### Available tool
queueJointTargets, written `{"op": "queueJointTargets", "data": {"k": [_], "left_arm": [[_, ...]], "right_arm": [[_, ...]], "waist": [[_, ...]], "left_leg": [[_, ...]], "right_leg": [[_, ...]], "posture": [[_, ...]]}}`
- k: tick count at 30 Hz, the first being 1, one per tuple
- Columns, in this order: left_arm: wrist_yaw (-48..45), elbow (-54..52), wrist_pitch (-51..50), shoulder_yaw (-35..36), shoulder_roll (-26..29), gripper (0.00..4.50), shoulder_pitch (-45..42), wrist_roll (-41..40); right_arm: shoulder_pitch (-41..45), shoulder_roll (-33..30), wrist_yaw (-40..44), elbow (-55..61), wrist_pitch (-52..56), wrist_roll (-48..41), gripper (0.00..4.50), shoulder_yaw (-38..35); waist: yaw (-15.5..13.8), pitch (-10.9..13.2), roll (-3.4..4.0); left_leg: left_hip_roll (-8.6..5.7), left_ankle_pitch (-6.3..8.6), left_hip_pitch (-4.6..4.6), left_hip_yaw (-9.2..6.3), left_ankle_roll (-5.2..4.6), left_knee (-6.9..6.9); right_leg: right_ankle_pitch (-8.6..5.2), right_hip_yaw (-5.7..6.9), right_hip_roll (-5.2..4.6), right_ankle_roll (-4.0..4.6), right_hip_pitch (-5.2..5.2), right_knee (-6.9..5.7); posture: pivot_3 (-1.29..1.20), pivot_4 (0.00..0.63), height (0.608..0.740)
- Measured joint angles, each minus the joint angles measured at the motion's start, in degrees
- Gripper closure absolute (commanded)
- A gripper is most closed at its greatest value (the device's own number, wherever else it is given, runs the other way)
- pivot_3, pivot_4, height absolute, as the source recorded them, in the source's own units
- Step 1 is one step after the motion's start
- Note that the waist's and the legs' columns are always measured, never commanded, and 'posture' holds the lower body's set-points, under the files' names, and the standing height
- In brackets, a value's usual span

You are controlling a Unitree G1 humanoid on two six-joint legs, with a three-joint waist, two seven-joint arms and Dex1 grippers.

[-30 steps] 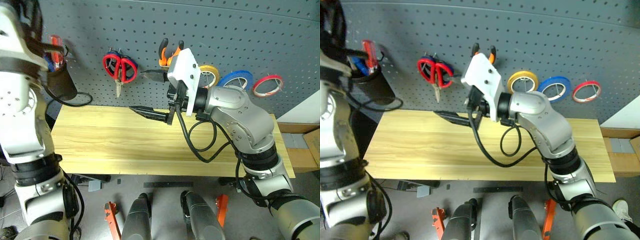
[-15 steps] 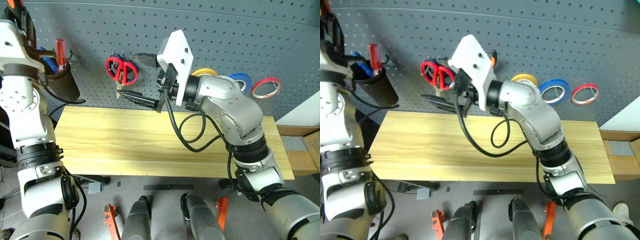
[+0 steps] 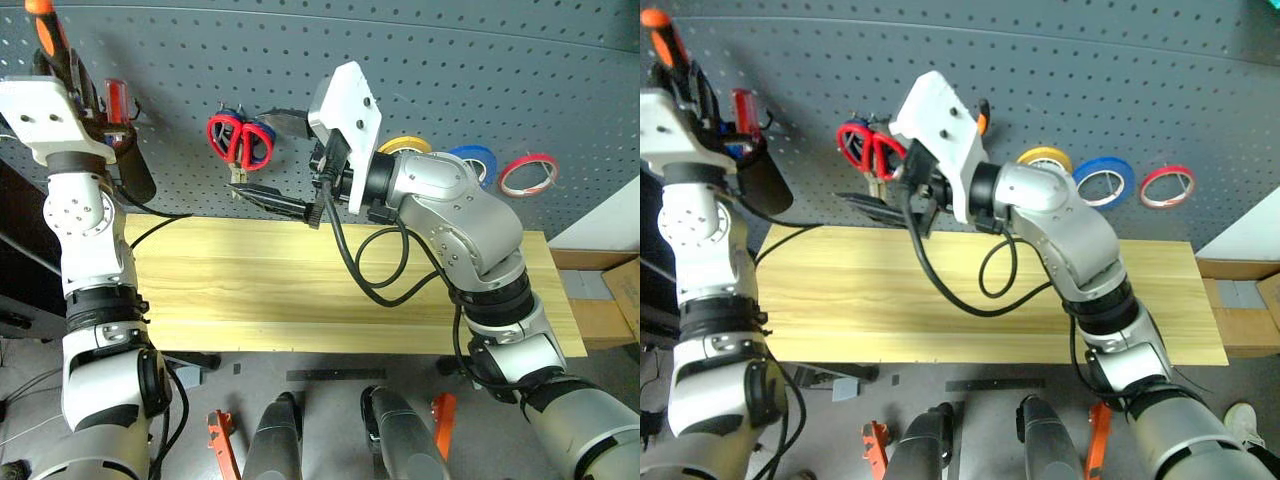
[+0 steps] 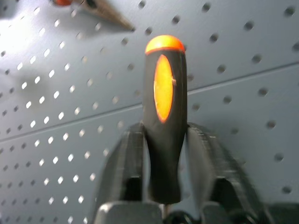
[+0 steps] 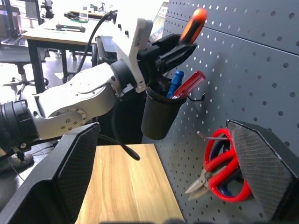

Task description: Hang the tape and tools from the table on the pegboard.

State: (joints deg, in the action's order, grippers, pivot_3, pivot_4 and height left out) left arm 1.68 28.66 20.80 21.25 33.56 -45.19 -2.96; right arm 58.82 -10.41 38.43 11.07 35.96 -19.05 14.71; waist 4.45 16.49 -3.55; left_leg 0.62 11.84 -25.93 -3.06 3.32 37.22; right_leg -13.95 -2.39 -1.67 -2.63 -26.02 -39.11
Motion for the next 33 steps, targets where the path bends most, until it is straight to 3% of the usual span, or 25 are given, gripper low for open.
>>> {"op": "queueJointTargets", "data": {"k": [5,9,13,18,22,28,33], "left_arm": [[0.3,-2.0,-0.5,0.3,-0.6,0.09,0.6,-1.0],[0.3,-6.7,-2.7,0.2,-1.6,0.09,1.6,-1.4],[-4.5,-19.9,-7.6,-3.7,-1.8,0.09,1.6,-3.7],[-16.1,-33.4,-18.1,-10.7,-1.9,0.09,5.3,-11.2],[-21.2,-43.2,-31.9,-12.6,-1.7,0.09,11.7,-20.0],[-20.3,-49.9,-45.8,-16.3,-2.9,0.09,25.4,-22.2],[-13.4,-48.9,-46.3,-15.1,-8.3,0.09,33.3,-17.8]], "right_arm": [[0.0,-0.2,-0.1,0.1,0.3,0.0,0.00,0.0],[-0.3,-1.3,-0.1,1.1,0.9,-0.1,0.00,-0.4],[-2.0,-5.0,0.0,6.5,5.9,-5.3,0.00,-6.7],[-4.9,-7.5,-1.4,12.8,12.0,-12.4,0.00,-13.3],[-13.4,-11.4,-3.0,18.4,15.5,-14.9,0.00,-14.2],[-28.4,-13.2,-6.9,21.4,12.2,-9.9,0.00,-9.9],[-39.9,-12.7,-11.0,16.0,1.1,-0.3,0.00,-6.0]], "waist": [[0.3,0.0,0.00],[0.4,0.0,0.00],[0.2,-0.1,0.01],[0.6,-1.1,0.48],[0.8,-1.7,0.66],[0.7,-3.6,1.18],[0.4,-5.3,1.12]], "left_leg": [[0.00,0.00,0.00,0.00,-0.01,0.08],[0.03,0.01,-0.03,-0.02,-0.01,0.25],[0.00,0.04,-0.18,-0.12,-0.07,0.69],[-0.01,0.15,0.22,-0.04,-0.28,0.72],[0.05,0.16,1.01,-0.01,-0.28,0.62],[0.08,0.15,1.28,0.00,-0.28,0.66],[0.08,0.16,2.14,0.02,-0.28,0.62]], "right_leg": [[0.04,0.00,0.00,0.05,0.02,-0.03],[0.04,0.00,0.00,0.06,0.02,-0.16],[0.04,0.04,-0.09,0.05,0.11,-0.33],[0.04,-0.02,-0.02,0.05,0.42,-0.39],[0.03,-0.11,0.36,0.07,1.09,-0.41],[0.04,-0.22,0.51,0.09,1.40,-0.40],[0.01,-0.20,0.54,0.02,2.46,0.18]], "posture": [[-0.13,0.199,0.740],[-0.13,0.191,0.740],[-0.12,0.182,0.740],[-0.10,0.164,0.740],[-0.09,0.145,0.740],[-0.07,0.115,0.740],[-0.06,0.081,0.740]]}}
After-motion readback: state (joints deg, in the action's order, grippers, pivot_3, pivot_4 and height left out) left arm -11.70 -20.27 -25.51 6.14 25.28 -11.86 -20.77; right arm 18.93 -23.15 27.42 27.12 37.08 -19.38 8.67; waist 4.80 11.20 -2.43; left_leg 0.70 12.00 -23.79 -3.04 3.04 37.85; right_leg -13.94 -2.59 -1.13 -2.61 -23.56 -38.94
